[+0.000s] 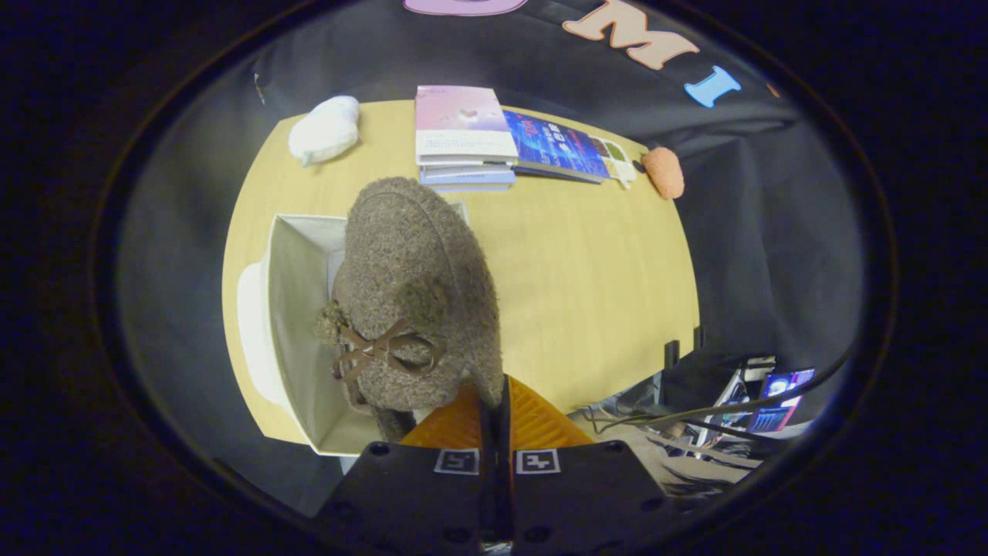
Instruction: Open the storage box then place both shoes into the box .Put the left shoe in first, then the right shoe, with the right side of both shoes facing outward in a uniform manner.
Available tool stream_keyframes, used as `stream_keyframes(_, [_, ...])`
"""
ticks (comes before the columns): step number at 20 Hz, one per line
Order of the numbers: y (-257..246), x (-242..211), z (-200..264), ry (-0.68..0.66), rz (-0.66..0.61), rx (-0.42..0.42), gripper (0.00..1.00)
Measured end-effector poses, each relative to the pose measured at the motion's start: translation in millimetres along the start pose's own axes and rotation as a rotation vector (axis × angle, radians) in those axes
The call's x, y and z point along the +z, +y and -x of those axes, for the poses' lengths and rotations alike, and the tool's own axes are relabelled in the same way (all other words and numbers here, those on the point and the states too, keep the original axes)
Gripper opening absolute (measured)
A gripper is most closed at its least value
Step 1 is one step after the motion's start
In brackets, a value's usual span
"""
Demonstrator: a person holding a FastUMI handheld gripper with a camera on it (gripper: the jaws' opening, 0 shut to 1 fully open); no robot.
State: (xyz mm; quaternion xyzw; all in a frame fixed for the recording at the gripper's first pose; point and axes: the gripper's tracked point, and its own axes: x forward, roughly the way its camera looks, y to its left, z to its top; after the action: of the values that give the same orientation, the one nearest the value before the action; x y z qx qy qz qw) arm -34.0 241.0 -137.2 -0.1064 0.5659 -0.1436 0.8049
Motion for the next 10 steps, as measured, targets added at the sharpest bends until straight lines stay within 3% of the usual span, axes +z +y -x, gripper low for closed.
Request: stream_keyframes(10, [21,-4,-60,0.123,0.018,-0.041,0.04])
